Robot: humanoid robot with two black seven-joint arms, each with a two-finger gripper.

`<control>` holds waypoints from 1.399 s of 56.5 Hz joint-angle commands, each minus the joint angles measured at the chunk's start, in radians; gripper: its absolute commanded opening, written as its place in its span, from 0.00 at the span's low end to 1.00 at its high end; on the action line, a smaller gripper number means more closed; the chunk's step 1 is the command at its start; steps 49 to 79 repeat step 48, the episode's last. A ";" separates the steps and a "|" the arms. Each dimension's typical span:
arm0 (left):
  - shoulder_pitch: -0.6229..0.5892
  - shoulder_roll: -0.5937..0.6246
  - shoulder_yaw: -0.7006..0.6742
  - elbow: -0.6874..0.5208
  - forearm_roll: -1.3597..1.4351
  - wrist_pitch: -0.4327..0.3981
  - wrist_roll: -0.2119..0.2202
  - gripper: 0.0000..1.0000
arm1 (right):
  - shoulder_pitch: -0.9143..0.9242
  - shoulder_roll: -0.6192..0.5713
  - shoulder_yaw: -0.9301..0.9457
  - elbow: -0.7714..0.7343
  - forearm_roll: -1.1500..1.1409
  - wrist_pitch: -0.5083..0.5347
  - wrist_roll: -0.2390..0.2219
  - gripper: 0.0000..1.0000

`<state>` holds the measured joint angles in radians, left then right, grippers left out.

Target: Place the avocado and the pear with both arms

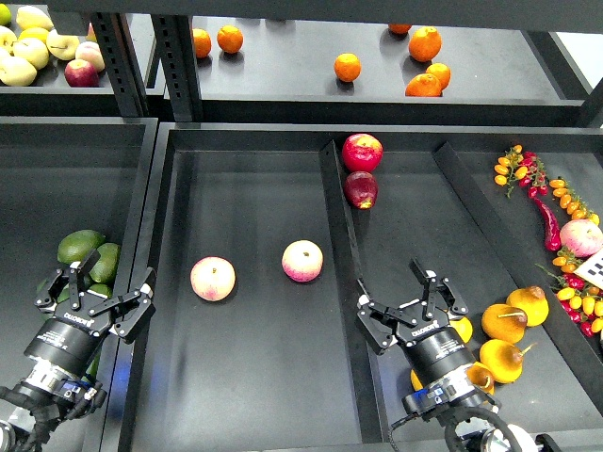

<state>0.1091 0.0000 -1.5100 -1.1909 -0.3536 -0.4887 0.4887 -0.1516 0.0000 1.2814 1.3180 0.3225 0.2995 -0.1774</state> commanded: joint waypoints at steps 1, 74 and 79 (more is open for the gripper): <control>-0.012 0.000 -0.021 -0.035 0.001 0.000 0.000 0.99 | 0.040 0.000 0.021 0.003 0.001 0.000 0.001 1.00; 0.021 0.000 -0.007 -0.148 0.030 0.000 -0.059 0.99 | 0.116 0.000 0.042 -0.002 0.003 -0.062 0.003 1.00; 0.021 0.000 -0.007 -0.148 0.030 0.000 -0.059 0.99 | 0.116 0.000 0.042 -0.002 0.003 -0.062 0.003 1.00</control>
